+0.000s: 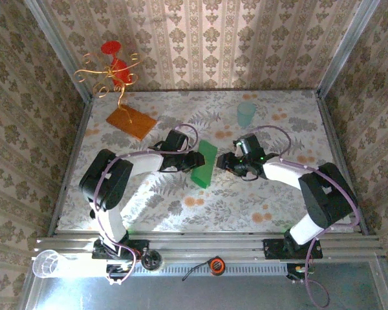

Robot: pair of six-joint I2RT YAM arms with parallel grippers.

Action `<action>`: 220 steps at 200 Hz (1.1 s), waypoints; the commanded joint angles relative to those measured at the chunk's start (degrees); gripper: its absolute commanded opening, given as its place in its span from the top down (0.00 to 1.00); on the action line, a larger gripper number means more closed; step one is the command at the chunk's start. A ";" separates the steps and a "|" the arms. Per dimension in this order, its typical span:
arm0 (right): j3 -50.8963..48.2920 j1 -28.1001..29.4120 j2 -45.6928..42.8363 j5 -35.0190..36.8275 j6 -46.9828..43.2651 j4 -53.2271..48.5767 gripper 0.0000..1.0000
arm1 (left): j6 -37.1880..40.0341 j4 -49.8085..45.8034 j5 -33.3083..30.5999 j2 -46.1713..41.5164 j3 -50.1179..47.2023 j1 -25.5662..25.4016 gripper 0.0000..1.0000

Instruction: Fold a paper plane with a square sheet of paper (pick it up from the middle)

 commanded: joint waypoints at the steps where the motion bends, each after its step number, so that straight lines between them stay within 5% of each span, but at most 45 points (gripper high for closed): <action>1: 2.91 1.36 3.36 -1.73 2.05 1.87 0.62 | 2.36 -2.73 -2.01 1.28 -0.22 0.13 0.63; 73: 11.80 3.74 13.49 -1.40 1.67 -2.97 0.90 | 3.17 -4.53 -4.52 1.91 -0.34 -0.52 0.68; 168: 15.25 4.77 19.58 0.15 -2.08 -10.61 0.92 | 3.79 -7.84 -7.59 0.56 0.56 -1.45 0.67; 220: 16.31 4.76 20.42 0.27 -1.17 -12.40 0.91 | 5.31 -13.31 -12.75 -3.47 1.75 -1.45 0.51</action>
